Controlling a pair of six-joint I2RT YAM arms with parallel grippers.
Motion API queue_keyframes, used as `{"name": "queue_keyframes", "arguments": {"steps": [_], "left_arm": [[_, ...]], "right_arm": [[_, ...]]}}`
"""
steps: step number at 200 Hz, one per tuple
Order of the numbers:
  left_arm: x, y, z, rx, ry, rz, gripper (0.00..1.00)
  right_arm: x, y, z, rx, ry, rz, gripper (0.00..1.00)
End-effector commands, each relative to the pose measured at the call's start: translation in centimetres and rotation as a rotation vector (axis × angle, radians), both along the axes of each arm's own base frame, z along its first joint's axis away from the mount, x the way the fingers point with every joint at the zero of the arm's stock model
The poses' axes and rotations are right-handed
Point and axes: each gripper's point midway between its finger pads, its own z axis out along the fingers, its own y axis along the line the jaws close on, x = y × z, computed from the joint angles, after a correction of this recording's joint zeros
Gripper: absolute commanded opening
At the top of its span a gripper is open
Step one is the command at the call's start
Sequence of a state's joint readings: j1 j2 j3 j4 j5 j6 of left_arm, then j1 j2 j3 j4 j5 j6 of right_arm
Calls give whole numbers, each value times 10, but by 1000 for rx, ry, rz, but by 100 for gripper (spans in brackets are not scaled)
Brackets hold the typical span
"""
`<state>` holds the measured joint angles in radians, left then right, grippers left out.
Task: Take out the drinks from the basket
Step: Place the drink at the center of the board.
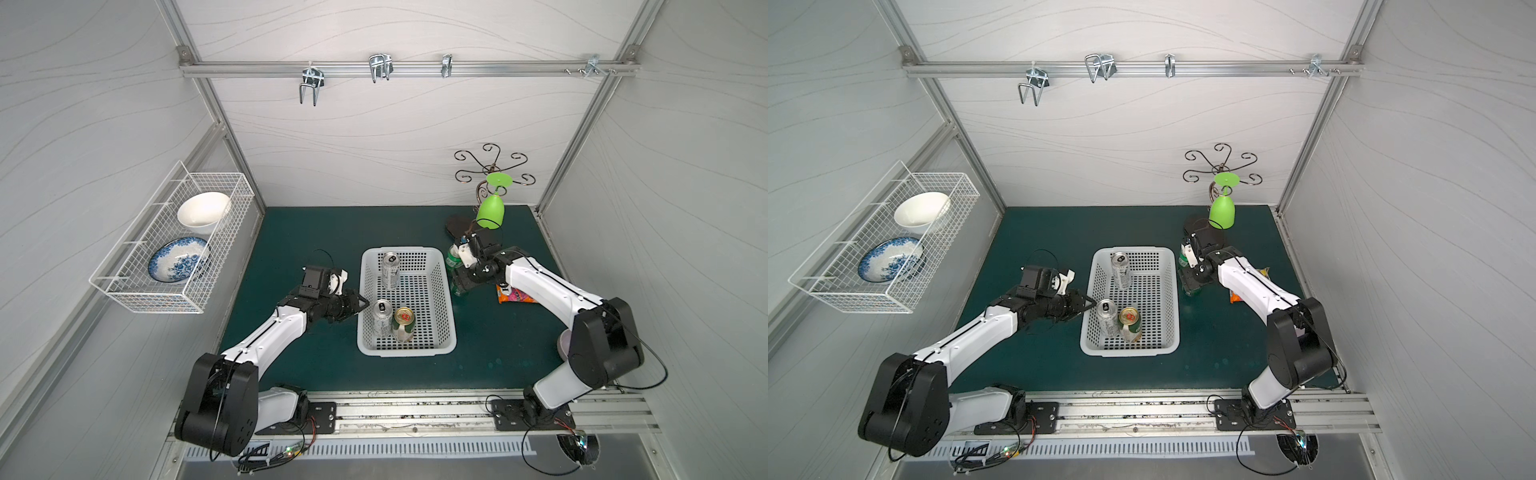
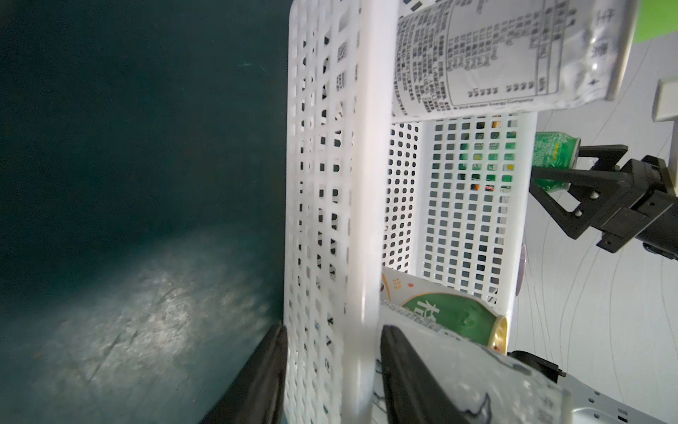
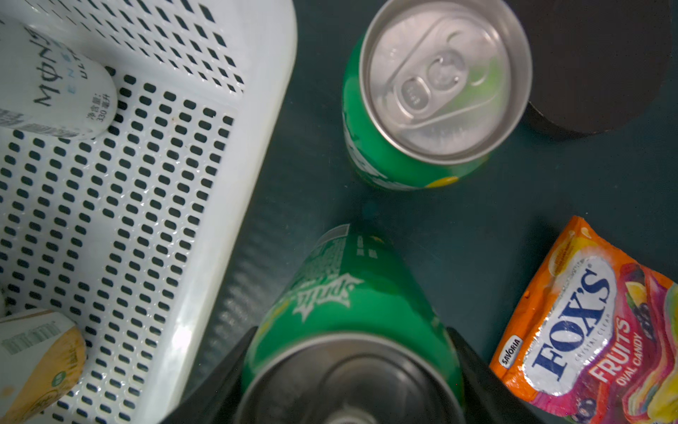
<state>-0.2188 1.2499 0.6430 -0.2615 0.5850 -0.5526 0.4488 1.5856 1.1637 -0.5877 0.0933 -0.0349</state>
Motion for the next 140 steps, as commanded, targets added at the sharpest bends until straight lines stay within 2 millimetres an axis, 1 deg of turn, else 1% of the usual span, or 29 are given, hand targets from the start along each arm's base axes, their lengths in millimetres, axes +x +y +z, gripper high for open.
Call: {"name": "queue_keyframes", "arguments": {"steps": [1,43,82,140], "left_arm": [[7,-4,8,-12,-43,-16,46],[7,-4,8,-11,-43,-18,46],[7,-3,10,-7,-51,-14,46],[7,-2,13,-2,-60,-7,46]], "right_arm": [[18,6,9,32,-66,-8,55],[19,7,-7,18,-34,-7,56],[17,6,-13,13,-24,-8,59],[14,3,-13,0,-22,-7,74]]}}
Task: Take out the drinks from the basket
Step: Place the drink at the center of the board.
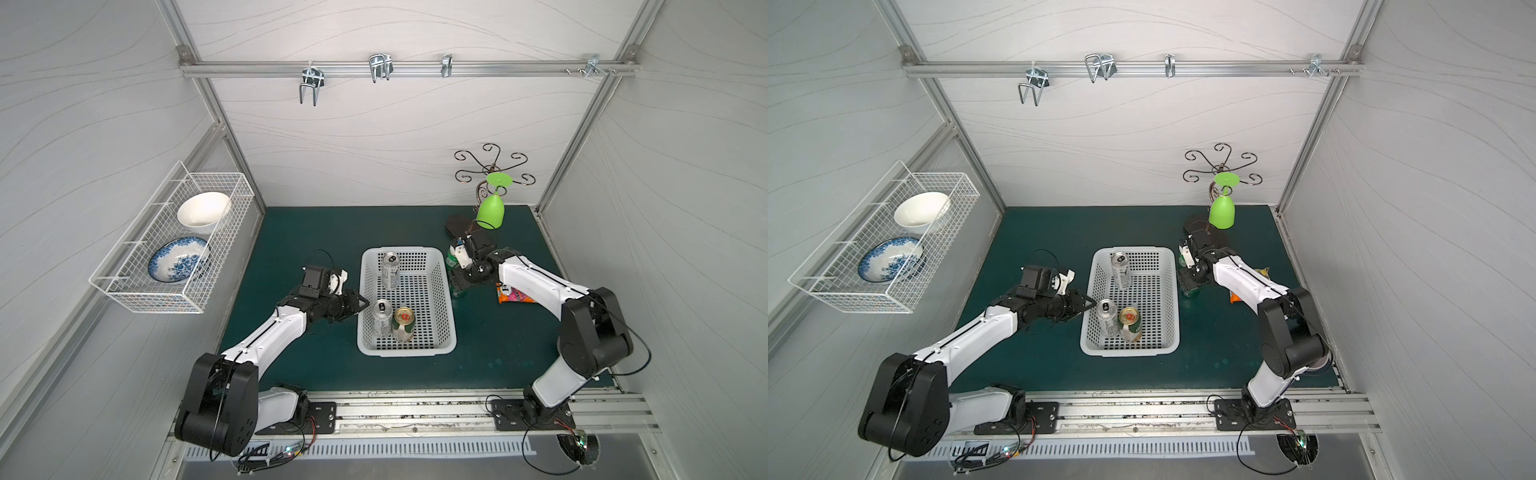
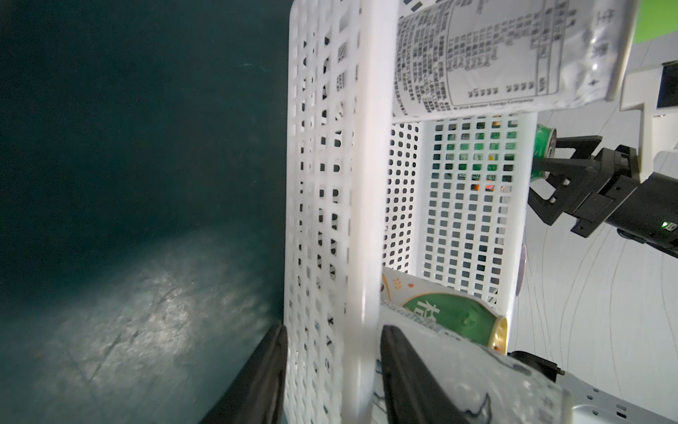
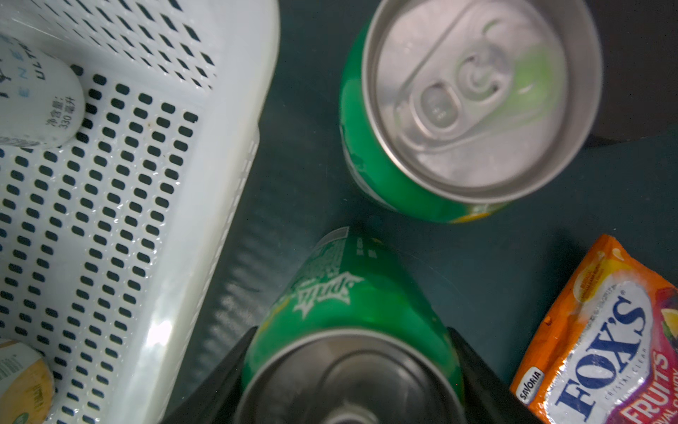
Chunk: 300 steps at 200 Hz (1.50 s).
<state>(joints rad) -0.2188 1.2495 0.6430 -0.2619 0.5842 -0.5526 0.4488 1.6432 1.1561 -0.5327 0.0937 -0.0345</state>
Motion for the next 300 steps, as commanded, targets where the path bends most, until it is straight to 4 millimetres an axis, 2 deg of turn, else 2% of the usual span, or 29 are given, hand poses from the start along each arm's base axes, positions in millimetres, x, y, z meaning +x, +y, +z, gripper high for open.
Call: {"name": "queue_keyframes", "arguments": {"steps": [1,57,89,107,139,166,187,217,245,268,300], "left_arm": [[7,-2,13,-2,-60,-7,46],[8,0,18,7,-74,1,52],[9,8,29,44,-109,26,63],[8,14,37,76,-136,43,68],[7,28,59,148,-191,83,74],[4,37,86,193,-242,93,76],[2,39,109,206,-287,90,77],[3,35,138,230,-356,62,82],[8,28,153,306,-376,24,84],[16,17,156,395,-379,-26,85],[33,-7,153,503,-362,-119,86]], "right_arm": [[5,-2,5,4,-32,-6,74],[5,-4,21,-1,-61,0,89],[1,-8,45,14,-104,-3,99],[-5,-11,63,30,-137,-7,99],[-19,-16,98,79,-201,-13,99],[-37,-19,127,148,-264,-16,99],[-54,-21,142,204,-300,-10,99],[-80,-21,158,308,-330,-6,99],[-103,-19,168,397,-343,18,99],[-119,-17,174,455,-336,35,99],[-130,-17,175,486,-327,40,99]]}}
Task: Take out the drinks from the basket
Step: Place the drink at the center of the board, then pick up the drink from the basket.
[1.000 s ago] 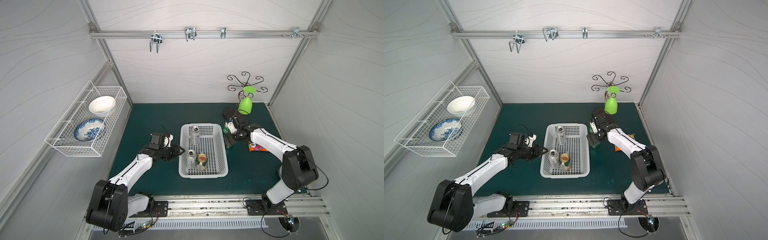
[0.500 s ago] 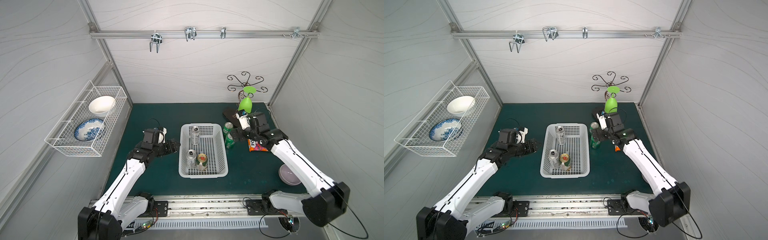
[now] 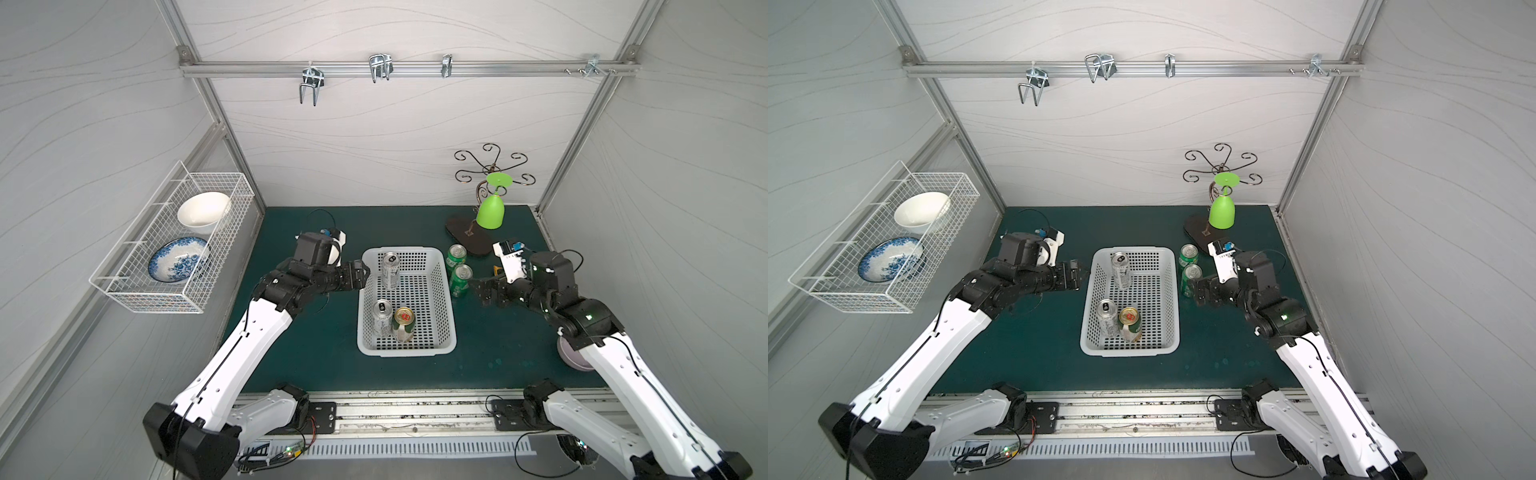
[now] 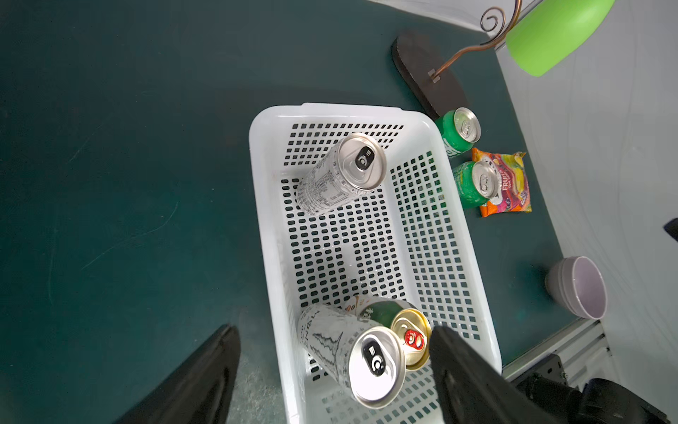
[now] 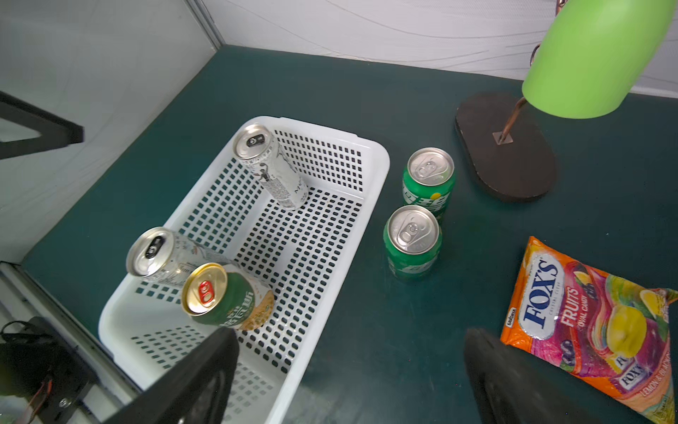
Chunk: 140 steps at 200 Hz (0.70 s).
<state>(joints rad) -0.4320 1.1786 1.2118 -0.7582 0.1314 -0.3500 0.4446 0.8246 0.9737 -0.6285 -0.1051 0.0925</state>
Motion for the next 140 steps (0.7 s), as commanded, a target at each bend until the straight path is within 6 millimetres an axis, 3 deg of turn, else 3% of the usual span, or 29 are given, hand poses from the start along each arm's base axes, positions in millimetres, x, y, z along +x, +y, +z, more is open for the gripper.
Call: {"name": "queue_keyframes", "arguments": {"steps": [1,85,140], "left_arm": [[13,-7,1,135,-7,-31,86],[69,-70,-35,344,89,-183,86],[97,-74,-65,476,133,-176,86]], "right_arm": [[-12,3,-3,43,44,23,99],[-24,-4,-9,34,47,11,99],[-30,-9,-6,32,35,7,99]]}}
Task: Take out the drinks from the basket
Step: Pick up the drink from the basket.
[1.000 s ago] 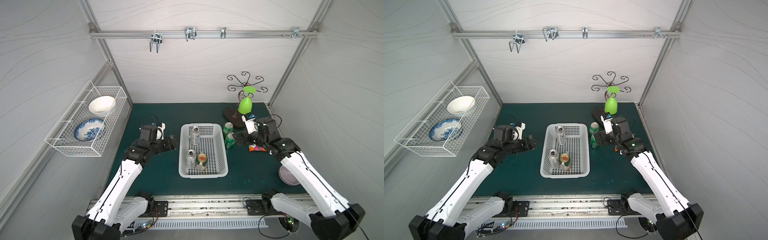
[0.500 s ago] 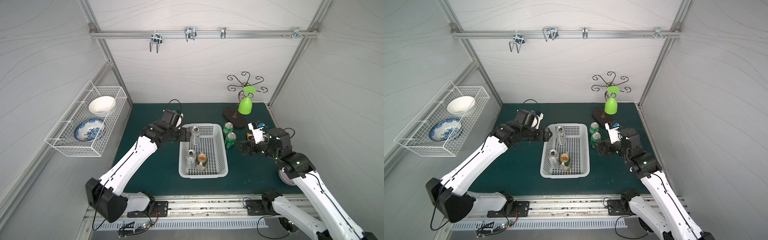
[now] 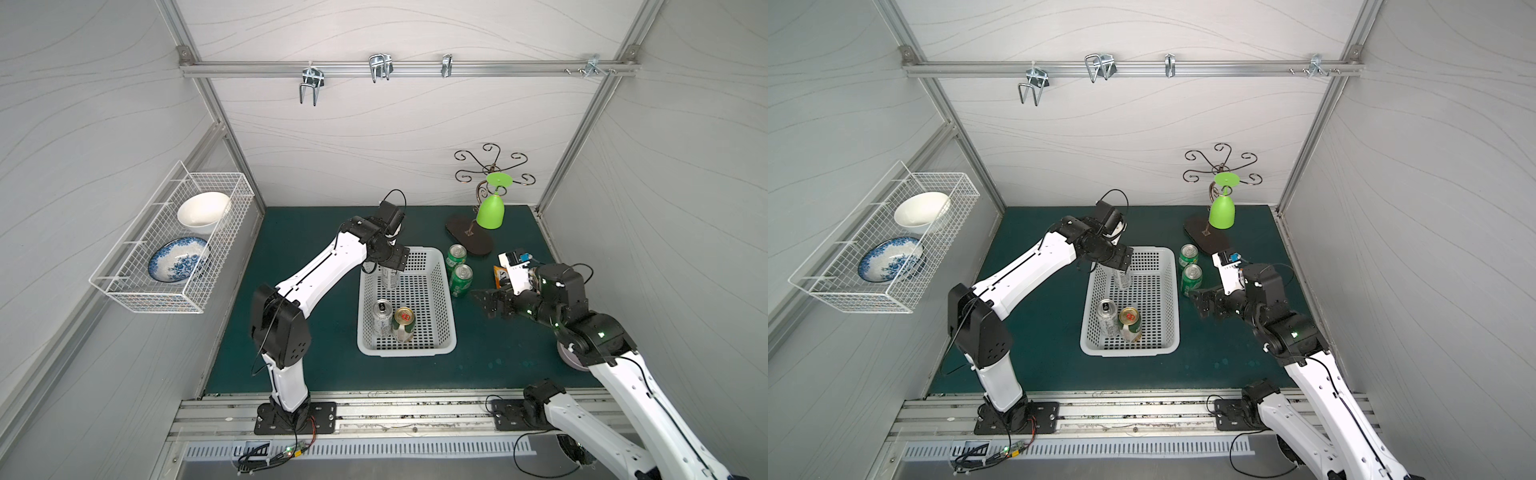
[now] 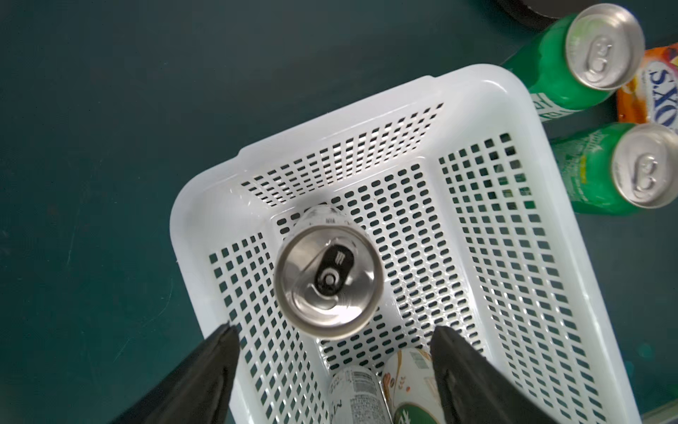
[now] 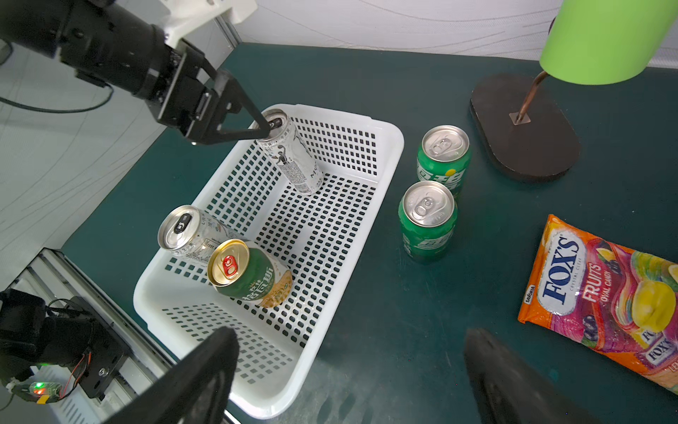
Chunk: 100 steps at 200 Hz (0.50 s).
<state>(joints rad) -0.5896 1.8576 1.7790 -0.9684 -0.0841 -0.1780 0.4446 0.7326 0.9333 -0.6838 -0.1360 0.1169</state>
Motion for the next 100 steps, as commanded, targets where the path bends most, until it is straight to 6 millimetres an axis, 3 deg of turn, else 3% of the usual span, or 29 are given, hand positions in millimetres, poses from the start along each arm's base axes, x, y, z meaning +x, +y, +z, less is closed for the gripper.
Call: {"name": "queue_keyframes", "arguments": {"steps": [1,45,100], "left_arm": [[8,4,-3,82,-13,-7,86],[13,-8,-16,76,15,-30,79],[13,-11,-33,104,46,-29,68]], "right_arm": [[-6,-3,0,3,10,-6,99],[-8,-6,0,-4,5,-12,99],[-11,-8,1,-5,1,-13,99]]}}
